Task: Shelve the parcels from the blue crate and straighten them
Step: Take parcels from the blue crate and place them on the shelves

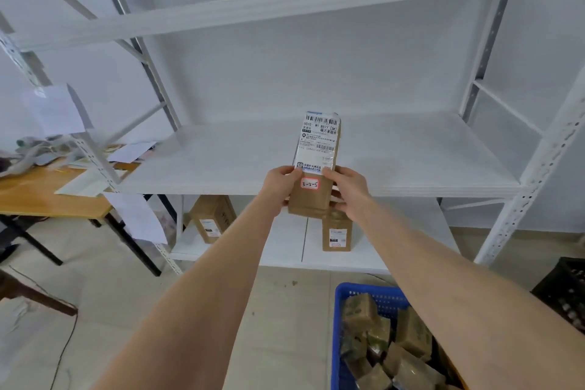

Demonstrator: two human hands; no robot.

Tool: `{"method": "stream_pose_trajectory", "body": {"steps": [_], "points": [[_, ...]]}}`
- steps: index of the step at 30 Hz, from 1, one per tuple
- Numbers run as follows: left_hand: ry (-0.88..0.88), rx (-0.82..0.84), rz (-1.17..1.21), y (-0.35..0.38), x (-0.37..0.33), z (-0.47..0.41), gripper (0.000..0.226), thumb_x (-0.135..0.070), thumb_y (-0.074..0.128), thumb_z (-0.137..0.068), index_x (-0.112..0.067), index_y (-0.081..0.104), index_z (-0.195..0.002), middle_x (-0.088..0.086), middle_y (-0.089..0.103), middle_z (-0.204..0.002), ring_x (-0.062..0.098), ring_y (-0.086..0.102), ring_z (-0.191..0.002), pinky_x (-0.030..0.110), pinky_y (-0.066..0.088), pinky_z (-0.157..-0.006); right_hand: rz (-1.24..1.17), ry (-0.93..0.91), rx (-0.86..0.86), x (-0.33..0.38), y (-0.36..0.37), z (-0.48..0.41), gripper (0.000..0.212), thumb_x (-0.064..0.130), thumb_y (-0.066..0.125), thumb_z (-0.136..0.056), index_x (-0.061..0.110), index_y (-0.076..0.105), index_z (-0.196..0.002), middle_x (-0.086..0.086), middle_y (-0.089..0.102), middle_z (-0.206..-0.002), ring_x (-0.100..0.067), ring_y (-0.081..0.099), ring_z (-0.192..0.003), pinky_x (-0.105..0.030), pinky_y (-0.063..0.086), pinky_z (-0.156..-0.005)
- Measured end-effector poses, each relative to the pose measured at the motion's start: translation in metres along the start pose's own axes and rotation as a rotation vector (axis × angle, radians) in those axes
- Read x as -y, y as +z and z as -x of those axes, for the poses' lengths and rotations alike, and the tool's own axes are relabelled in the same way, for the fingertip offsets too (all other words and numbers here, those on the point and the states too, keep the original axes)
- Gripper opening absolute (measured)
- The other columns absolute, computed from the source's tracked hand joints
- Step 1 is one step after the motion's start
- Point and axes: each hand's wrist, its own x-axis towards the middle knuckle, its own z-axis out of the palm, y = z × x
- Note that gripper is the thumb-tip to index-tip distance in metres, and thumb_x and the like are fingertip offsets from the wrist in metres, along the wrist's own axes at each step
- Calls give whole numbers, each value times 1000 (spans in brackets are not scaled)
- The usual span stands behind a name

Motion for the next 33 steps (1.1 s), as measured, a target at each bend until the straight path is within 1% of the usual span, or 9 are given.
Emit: {"method": "stream_pose_trajectory", "body": {"steps": [4, 8, 10, 14, 17, 25, 28, 31, 33], "points": [[63, -17, 20, -35, -30, -10, 36, -34, 60, -92, -8, 60, -117, 9, 68, -105, 24, 63, -90, 36, 54, -76, -9, -71, 6, 23, 37, -2, 33, 24, 74, -84, 18, 63, -114, -3, 71, -105, -24, 67, -102, -39, 55, -81], [140, -22, 55, -58, -70, -13, 40, -37, 63, -89, -7, 56, -115, 9, 67, -104, 23, 64, -89, 33, 54, -71, 27, -172, 14, 61, 61, -2, 34, 27, 75, -83, 22, 60, -113, 1, 70, -103, -20, 65, -99, -41, 51, -88], [187, -28, 70, -66, -91, -10, 43, -38, 65, -88, -7, 57, -116, 9, 68, -104, 23, 63, -88, 32, 53, -69, 33, -222, 10, 82, 71, 2, 33, 28, 75, -82, 23, 60, -111, 2, 69, -101, -19, 65, -97, -39, 50, -87], [285, -8, 80, -76, -134, 0, 44, -38, 63, -89, -12, 58, -124, 8, 69, -109, 23, 65, -89, 30, 53, -67, 15, -346, -14, 122, 83, 12, 35, 30, 77, -80, 22, 62, -110, 1, 70, -101, -17, 66, -93, -28, 46, -69], [359, 24, 80, -81, -168, 15, 37, -36, 62, -91, -14, 61, -120, 6, 70, -105, 21, 66, -85, 30, 54, -69, 1, -443, -28, 154, 87, 24, 37, 30, 77, -80, 19, 63, -113, -1, 70, -104, -13, 66, -89, -23, 41, -61], [542, 18, 156, -88, -250, 42, 31, -35, 65, -89, -15, 65, -113, 2, 71, -96, 20, 67, -82, 34, 56, -74, -39, -631, -20, 236, 99, 50, 37, 29, 77, -80, 18, 63, -113, -3, 71, -104, -15, 68, -87, -23, 46, -63], [600, 5, 160, -90, -283, 38, 33, -36, 67, -87, -15, 65, -112, 5, 71, -102, 24, 67, -92, 37, 57, -80, -44, -693, -14, 270, 106, 49, 36, 28, 76, -81, 18, 63, -113, -2, 70, -104, -14, 67, -88, -23, 47, -64], [669, -5, 144, -91, -317, 26, 35, -36, 64, -89, -13, 63, -116, 6, 70, -102, 24, 67, -90, 35, 57, -75, -16, -756, -15, 303, 110, 41, 31, 30, 74, -84, 21, 62, -111, 3, 69, -102, -10, 66, -86, -21, 44, -60], [714, 10, 135, -90, -336, 17, 34, -33, 61, -92, -11, 63, -118, 5, 69, -100, 20, 67, -84, 31, 56, -68, 22, -811, -21, 323, 111, 28, 34, 32, 73, -84, 21, 63, -115, 2, 69, -104, -12, 66, -90, -23, 47, -65]]}}
